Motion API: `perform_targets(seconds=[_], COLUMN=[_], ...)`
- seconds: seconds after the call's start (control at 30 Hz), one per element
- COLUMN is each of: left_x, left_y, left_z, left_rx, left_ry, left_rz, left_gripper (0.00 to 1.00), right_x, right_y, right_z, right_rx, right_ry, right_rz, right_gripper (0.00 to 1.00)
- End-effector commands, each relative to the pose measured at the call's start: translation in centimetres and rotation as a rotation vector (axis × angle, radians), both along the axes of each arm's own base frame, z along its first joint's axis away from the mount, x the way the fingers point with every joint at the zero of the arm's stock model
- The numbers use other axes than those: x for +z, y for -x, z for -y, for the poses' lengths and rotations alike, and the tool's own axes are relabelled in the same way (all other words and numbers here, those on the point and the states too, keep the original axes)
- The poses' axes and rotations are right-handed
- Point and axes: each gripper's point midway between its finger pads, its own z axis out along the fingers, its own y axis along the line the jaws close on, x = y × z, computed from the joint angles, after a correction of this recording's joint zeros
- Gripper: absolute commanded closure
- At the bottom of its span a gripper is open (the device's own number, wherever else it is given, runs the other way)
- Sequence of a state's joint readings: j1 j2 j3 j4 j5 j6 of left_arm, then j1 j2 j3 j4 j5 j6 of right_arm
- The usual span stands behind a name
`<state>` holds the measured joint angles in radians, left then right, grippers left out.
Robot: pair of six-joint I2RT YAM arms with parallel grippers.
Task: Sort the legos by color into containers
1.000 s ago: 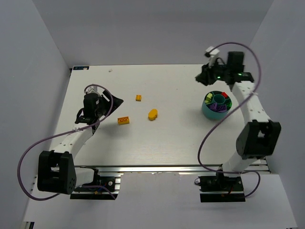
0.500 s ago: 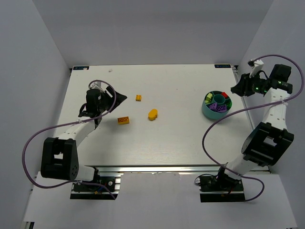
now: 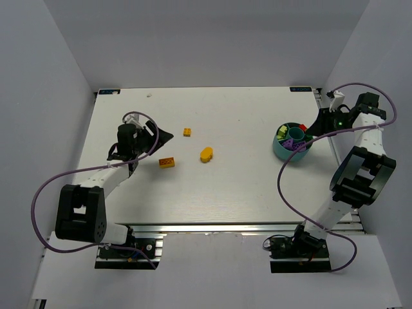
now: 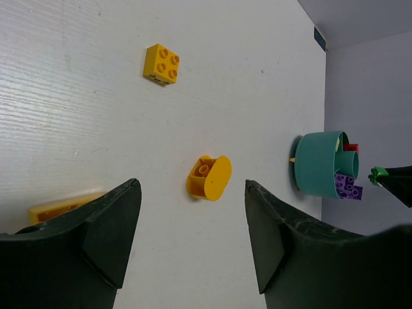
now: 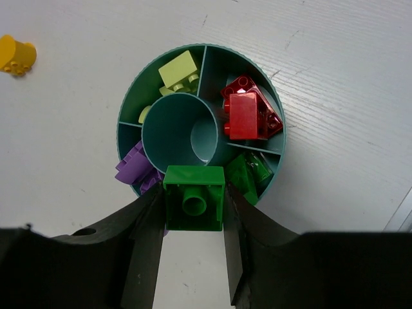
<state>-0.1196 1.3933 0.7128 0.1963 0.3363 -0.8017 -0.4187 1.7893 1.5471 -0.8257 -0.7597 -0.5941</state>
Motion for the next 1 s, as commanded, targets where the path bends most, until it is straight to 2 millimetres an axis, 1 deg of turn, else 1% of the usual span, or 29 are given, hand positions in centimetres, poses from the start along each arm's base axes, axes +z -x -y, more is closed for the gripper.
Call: perform_targets(seconds=[0.0, 0.2, 0.3, 0.47, 0.57, 0.8, 0.97], left_x=[0.9, 1.2, 1.2, 1.2, 1.5, 1.5, 1.4], left_y=[-0.1, -0.7, -0.9, -1.0, -0.9, -0.7, -0.8], left_z=[0.2, 0.3, 0.4, 0.4, 0.4, 0.2, 0.3], left_rx=[-0.032, -0.045, -0.044, -0.033, -0.019, -0.019, -0.023], left_ry=[-0.006, -0.011, -0.006, 0.011, 0.029, 0.01, 0.011], left_rz=[0.044, 0.045, 0.046, 0.05, 0.054, 0.05, 0.05], left_gripper=[0.25, 0.25, 0.25, 0.25, 0.25, 0.25, 0.25], right_x=[1.1, -0.1, -0.7, -1.0, -1.3, -1.6, -2.0], right_y=[-0.8, -0.7, -0.4, -0.4, -0.5, -0.2, 0.0], right_z=[0.2, -0.1, -0.1, 0.1, 0.3, 0.2, 0.1], right_rx=[0.0, 0.006, 0.006, -0.007, -0.017, -0.021, -0.025], right_ry=[0.01, 0.019, 0.02, 0.024, 0.029, 0.025, 0.014], right_rz=[0.025, 0.004, -0.013, -0.023, -0.03, -0.039, -0.054], right_gripper=[0.97, 0.87, 0.85, 0.82, 0.77, 0.69, 0.66])
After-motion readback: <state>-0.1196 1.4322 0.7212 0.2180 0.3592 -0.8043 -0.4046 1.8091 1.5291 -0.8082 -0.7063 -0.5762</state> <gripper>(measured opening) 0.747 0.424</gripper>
